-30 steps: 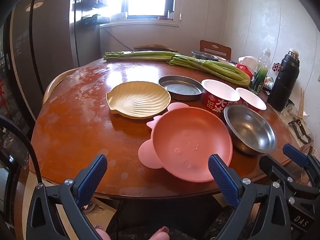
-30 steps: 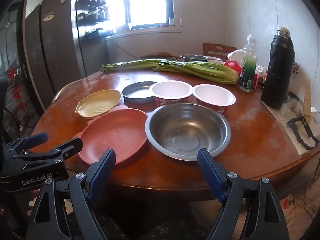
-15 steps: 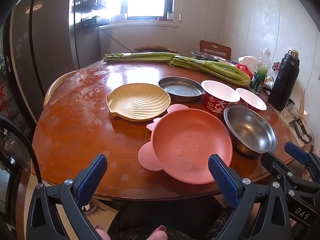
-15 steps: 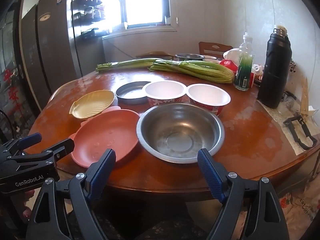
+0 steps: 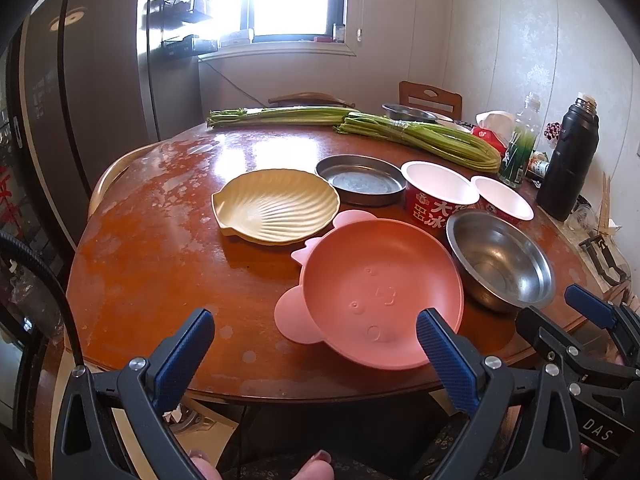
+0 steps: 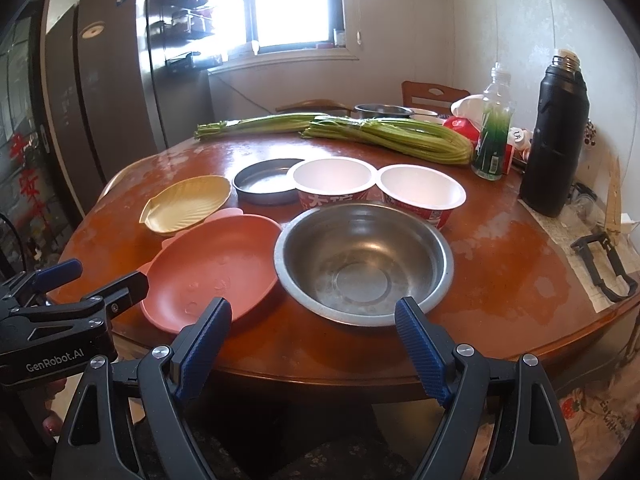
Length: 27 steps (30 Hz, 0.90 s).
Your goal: Organize plates and bowls
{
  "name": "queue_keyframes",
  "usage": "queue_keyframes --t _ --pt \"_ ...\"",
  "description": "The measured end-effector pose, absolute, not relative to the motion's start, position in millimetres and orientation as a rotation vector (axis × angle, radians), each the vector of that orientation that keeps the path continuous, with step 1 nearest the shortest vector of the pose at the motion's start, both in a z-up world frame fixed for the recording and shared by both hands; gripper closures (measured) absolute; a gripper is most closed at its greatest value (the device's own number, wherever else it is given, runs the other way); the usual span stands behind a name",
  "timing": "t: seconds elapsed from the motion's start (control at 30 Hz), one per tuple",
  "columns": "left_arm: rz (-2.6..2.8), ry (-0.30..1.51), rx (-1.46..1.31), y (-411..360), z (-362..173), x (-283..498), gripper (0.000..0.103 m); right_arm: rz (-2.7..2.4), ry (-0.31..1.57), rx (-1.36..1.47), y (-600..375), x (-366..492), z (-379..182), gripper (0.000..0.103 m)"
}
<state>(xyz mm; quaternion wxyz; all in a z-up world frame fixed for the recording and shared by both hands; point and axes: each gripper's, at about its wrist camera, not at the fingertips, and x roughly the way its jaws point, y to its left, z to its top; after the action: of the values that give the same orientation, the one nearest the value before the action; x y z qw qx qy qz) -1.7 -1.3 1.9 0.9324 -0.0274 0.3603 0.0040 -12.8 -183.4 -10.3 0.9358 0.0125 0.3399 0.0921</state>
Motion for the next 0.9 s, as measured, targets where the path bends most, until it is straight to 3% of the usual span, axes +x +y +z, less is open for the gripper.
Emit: queue_keyframes --t 0.9 --pt "0.003 0.735 -0.067 0.0 4.3 -2.7 0.001 0.187 0.688 0.029 -184.2 -15.8 -9.1 0.018"
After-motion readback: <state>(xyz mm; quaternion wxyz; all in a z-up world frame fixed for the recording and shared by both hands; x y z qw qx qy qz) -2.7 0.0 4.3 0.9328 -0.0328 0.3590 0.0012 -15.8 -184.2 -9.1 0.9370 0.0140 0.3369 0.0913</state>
